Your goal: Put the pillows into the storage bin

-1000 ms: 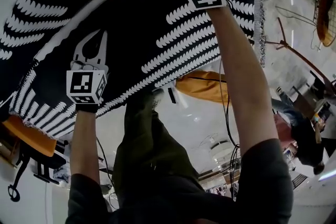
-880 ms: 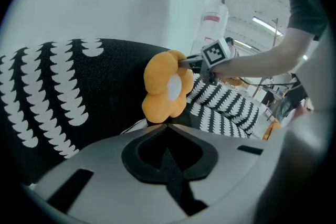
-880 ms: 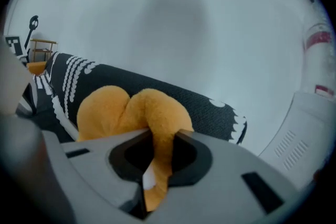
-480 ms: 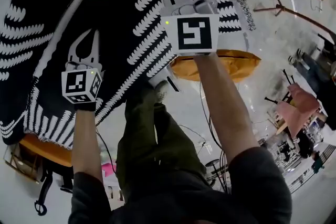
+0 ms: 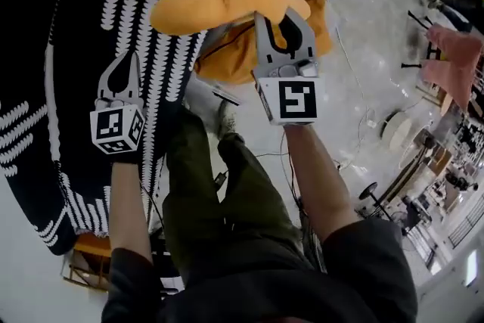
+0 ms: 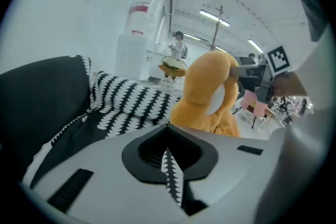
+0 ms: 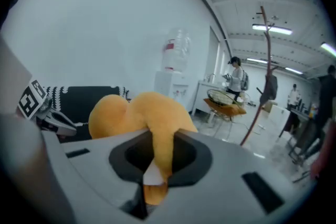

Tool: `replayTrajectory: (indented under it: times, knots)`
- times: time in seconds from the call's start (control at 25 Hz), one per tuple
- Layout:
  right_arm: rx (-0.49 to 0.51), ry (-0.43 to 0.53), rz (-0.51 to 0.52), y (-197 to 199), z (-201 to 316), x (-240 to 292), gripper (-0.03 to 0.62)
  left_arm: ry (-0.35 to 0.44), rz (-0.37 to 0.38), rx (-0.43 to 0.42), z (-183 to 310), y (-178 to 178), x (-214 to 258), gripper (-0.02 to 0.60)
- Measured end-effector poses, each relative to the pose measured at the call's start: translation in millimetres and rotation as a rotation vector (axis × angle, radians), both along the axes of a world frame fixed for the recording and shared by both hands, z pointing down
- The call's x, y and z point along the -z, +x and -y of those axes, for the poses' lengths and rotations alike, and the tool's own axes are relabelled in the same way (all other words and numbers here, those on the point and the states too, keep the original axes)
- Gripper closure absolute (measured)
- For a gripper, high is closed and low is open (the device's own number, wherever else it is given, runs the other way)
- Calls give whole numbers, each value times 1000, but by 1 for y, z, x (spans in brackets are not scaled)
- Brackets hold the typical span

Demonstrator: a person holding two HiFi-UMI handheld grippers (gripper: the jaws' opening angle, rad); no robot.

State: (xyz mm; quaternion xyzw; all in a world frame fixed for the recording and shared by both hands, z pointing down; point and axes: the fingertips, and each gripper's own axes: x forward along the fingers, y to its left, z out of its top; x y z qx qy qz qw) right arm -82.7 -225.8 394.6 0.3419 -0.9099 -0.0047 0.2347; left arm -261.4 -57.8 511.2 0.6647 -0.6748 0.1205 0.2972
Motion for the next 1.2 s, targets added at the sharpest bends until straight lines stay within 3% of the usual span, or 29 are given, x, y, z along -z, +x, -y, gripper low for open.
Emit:
replayTrajectory:
  times: [0.12, 0.32, 0.48, 0.6, 0.88, 1.12, 1.2]
  knots:
    - [-103, -53, -16, 94, -9, -20, 545, -6, -19, -94, 16, 76, -4, 578]
    - [-323, -220, -16, 237, -57, -67, 544, -54, -46, -284, 16, 187, -22, 578]
    - [-423, -380, -21, 312, -76, -141, 543, -95, -52, -370, 11, 250, -52, 578]
    - [-461, -460, -13, 334, -79, -198, 543, -122, -52, -418, 7, 276, -75, 578]
    - [-518, -509, 17, 354, -55, -271, 526, -184, -30, -485, -1, 304, -113, 579]
    - [-541, -489, -1, 378, -33, -290, 403, -196, -16, -514, -5, 315, -123, 578]
    - [-554, -479, -8, 387, -43, -288, 393, -201, -16, -513, -10, 315, -128, 578]
